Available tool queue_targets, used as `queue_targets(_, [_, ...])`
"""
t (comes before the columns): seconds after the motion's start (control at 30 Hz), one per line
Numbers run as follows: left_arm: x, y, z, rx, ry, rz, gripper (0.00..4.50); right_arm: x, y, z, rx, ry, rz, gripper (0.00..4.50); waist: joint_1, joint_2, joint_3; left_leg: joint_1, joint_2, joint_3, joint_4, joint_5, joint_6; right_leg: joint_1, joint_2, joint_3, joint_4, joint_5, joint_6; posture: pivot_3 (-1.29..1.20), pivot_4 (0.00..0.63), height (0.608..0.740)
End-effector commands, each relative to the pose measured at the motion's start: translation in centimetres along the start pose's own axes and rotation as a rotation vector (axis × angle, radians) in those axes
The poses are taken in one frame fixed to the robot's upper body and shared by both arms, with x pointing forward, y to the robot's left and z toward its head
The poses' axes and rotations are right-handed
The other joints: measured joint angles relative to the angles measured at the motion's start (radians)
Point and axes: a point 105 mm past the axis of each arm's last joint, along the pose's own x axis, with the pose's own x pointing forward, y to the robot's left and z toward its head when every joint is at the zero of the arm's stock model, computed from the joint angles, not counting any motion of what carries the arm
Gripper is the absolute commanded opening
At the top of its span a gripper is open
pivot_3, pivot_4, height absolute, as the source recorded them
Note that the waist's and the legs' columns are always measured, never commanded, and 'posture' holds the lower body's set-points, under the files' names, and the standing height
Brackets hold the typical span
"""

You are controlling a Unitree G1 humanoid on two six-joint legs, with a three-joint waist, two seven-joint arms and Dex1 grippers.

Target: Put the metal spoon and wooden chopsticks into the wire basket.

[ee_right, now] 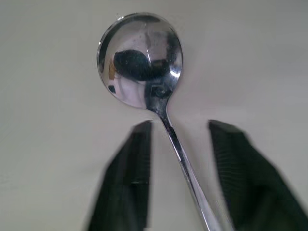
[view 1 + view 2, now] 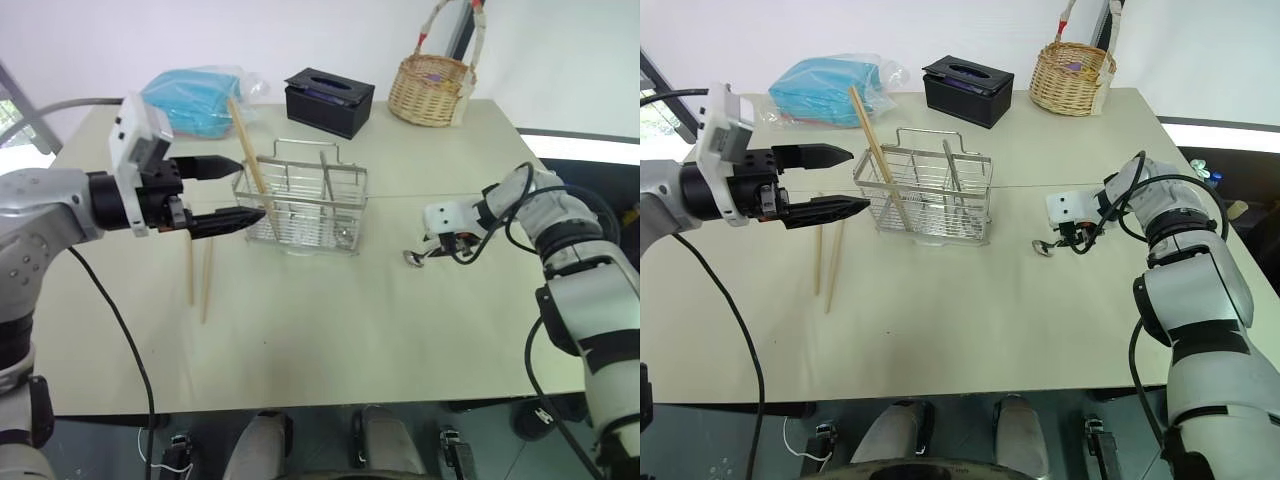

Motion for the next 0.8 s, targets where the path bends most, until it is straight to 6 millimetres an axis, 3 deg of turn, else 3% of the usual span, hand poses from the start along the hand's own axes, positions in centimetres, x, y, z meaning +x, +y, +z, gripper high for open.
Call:
queue_targets(0.03, [0.0, 0.1, 1.4, 0.06, -0.034, 0.008, 4.5, -0.6, -0.8, 0.1, -0.028, 0.007, -0.056, 2.81, 0.0, 0.0, 0.0, 0.0, 0.0, 0.0, 0.0, 0.0, 0.0, 0.0, 0.0, 0.0, 0.0, 0.0, 0.0, 0.0, 0.15, 0.661])
queue_targets(0.53, [-0.5, -0.4, 1.7, 0.054, -0.015, 0.005, 4.5, 1.3, -0.1, -0.1, -0.01, 0.022, -0.045, 2.81, -0.02, -0.002, -0.001, 0.0, 0.0, 0.0, 0.0, 0.0, 0.0, 0.001, 0.0, 0.0, 0.001, 0.0, 0.0, 0.0, 0.15, 0.661])
queue_targets(0.73, [-0.5, -0.7, 1.5, 0.05, -0.002, -0.006, 4.5, 1.5, -0.1, 0.1, 0.012, 0.005, -0.043, 0.05, -0.021, -0.002, -0.001, 0.001, 0.0, 0.0, 0.001, 0.0, 0.0, 0.001, 0.0, 0.0, 0.001, 0.0, 0.0, 0.0, 0.15, 0.661])
queue_targets(0.8, [-0.4, -0.6, 1.5, 0.049, -0.006, -0.003, 4.5, 1.5, -0.1, 0.3, 0.016, -0.003, -0.044, 0.05, -0.019, -0.004, -0.002, 0.002, 0.0, 0.0, 0.0, 0.0, 0.0, 0.002, 0.0, 0.0, 0.001, 0.0, 0.0, 0.0, 0.15, 0.661])
